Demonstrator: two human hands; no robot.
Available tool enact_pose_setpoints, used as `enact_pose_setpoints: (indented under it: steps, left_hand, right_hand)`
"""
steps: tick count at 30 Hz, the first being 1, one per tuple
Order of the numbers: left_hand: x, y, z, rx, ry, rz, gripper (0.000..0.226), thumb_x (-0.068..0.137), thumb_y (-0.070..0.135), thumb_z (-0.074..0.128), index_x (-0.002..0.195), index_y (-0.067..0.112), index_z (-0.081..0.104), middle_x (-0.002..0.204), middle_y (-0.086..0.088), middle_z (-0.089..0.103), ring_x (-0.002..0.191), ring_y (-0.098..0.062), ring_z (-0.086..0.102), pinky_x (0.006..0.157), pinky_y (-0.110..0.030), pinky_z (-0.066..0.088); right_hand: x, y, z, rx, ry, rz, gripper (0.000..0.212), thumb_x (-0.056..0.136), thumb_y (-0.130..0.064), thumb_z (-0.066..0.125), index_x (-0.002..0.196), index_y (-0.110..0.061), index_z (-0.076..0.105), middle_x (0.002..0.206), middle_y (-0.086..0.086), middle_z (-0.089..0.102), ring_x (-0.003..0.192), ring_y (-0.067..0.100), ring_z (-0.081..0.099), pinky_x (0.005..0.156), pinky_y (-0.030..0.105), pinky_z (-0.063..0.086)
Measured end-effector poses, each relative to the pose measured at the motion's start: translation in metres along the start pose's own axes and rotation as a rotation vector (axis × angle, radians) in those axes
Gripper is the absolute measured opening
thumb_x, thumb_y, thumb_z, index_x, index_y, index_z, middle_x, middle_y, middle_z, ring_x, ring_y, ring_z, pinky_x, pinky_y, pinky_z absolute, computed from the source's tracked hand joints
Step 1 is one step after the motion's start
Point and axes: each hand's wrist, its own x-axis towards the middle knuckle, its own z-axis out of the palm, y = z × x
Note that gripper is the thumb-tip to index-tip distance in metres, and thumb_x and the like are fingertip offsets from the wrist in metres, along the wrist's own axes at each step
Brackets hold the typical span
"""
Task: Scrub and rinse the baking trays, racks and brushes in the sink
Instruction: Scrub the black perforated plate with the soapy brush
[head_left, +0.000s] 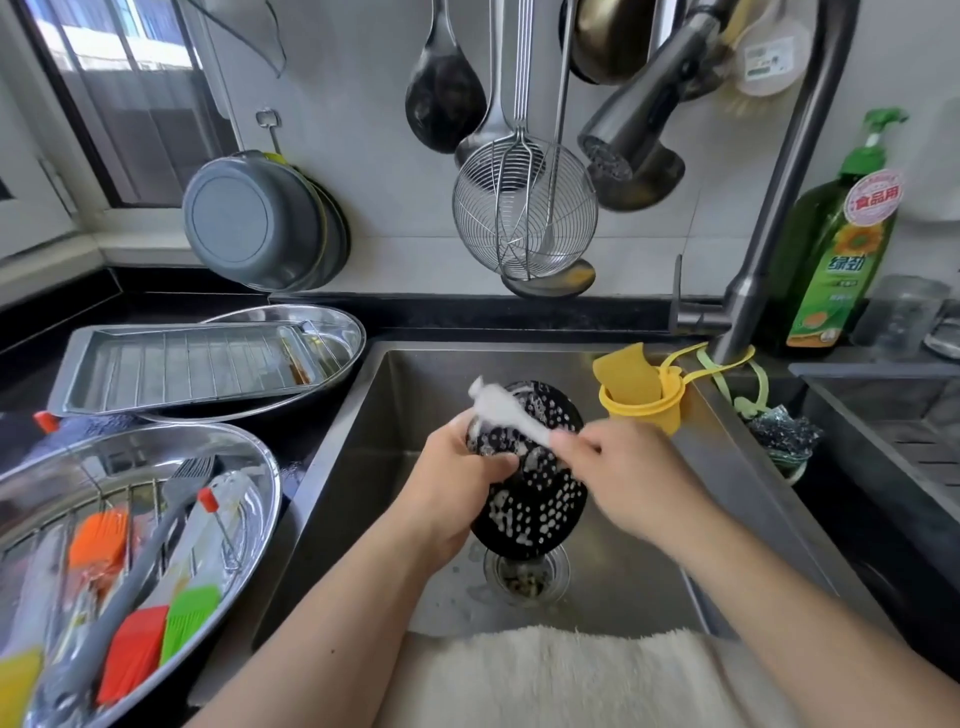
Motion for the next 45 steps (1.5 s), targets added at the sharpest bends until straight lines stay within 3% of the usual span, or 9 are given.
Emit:
enact_pose_setpoints:
  steps: [7,11,14,19,23,26,30,37,45]
  left_hand:
    - [-0.001,0.001,0.001,-0.009,-0.009,-0.005,0.027,0.094,-0.016,0.055,0.113,-0.002,0.067,0.105,-0.023,0.076,0.101,-0.037,0.075,0.093,-0.051,0.059]
    - [-0.002,0.003,0.002,-0.065,-0.019,-0.014,0.040,0.093,-0.017,0.056,0.123,0.008,0.064,0.110,-0.018,0.077,0.105,-0.034,0.074,0.091,-0.047,0.059]
    - [-0.001,0.001,0.003,-0.055,-0.018,-0.016,0.031,0.094,-0.016,0.055,0.118,0.000,0.065,0.109,-0.022,0.075,0.105,-0.036,0.074,0.096,-0.050,0.058]
    - [-0.002,0.006,0.002,-0.184,-0.021,0.006,0.046,0.092,-0.020,0.052,0.125,0.011,0.062,0.115,-0.018,0.075,0.108,-0.033,0.072,0.091,-0.047,0.058]
    - [-0.002,0.005,0.000,-0.242,-0.048,-0.001,0.050,0.089,-0.025,0.047,0.121,0.010,0.063,0.113,-0.020,0.074,0.105,-0.033,0.072,0.090,-0.047,0.057]
    - [-0.002,0.005,0.000,-0.245,-0.068,-0.003,0.057,0.087,-0.026,0.047,0.127,0.011,0.061,0.118,-0.021,0.073,0.109,-0.035,0.071,0.094,-0.052,0.057]
    - [-0.002,0.006,0.001,-0.244,-0.121,0.024,0.059,0.081,-0.030,0.043,0.125,0.004,0.061,0.120,-0.027,0.069,0.110,-0.040,0.070,0.096,-0.054,0.056]
    - [-0.003,0.008,0.002,-0.336,-0.127,0.034,0.061,0.078,-0.033,0.038,0.121,0.005,0.060,0.110,-0.021,0.074,0.098,-0.032,0.074,0.079,-0.043,0.060]
    - [-0.003,0.009,0.000,-0.350,-0.139,0.001,0.062,0.081,-0.031,0.034,0.128,-0.002,0.061,0.124,-0.028,0.069,0.118,-0.042,0.068,0.102,-0.056,0.053]
  right_hand:
    - [-0.005,-0.002,0.005,0.003,-0.052,-0.078,0.054,0.101,-0.050,0.050,0.064,-0.011,0.055,0.057,0.000,0.047,0.052,0.017,0.040,0.051,0.031,0.028]
    - [0.006,0.008,-0.005,0.026,0.060,0.014,0.055,0.103,-0.049,0.046,0.062,-0.012,0.047,0.060,0.003,0.047,0.057,0.021,0.043,0.053,0.034,0.030]
    - [-0.006,0.001,0.005,-0.013,-0.043,-0.100,0.053,0.102,-0.049,0.049,0.064,-0.013,0.054,0.058,0.001,0.047,0.053,0.018,0.040,0.051,0.032,0.029]
    - [0.007,0.014,-0.005,-0.015,0.079,0.000,0.056,0.103,-0.050,0.046,0.066,-0.009,0.055,0.063,0.005,0.055,0.063,0.026,0.053,0.054,0.034,0.035]
    - [-0.004,0.005,0.003,-0.057,-0.028,-0.114,0.055,0.103,-0.048,0.049,0.058,-0.016,0.045,0.058,0.002,0.044,0.055,0.019,0.040,0.051,0.034,0.027]
    - [0.005,0.010,-0.005,0.005,0.033,-0.002,0.054,0.103,-0.049,0.047,0.061,-0.015,0.048,0.058,0.001,0.045,0.055,0.019,0.041,0.051,0.032,0.028]
    - [-0.005,0.004,0.006,-0.003,-0.081,-0.108,0.053,0.102,-0.050,0.050,0.066,-0.012,0.059,0.059,0.001,0.050,0.052,0.017,0.042,0.051,0.030,0.030]
    - [-0.004,0.007,0.005,0.009,-0.051,-0.083,0.054,0.102,-0.049,0.050,0.066,-0.010,0.061,0.060,0.003,0.052,0.055,0.021,0.045,0.053,0.032,0.033]
    - [-0.005,0.009,0.007,0.020,-0.058,-0.062,0.055,0.100,-0.052,0.051,0.067,-0.009,0.062,0.062,0.005,0.055,0.058,0.024,0.050,0.055,0.032,0.035]
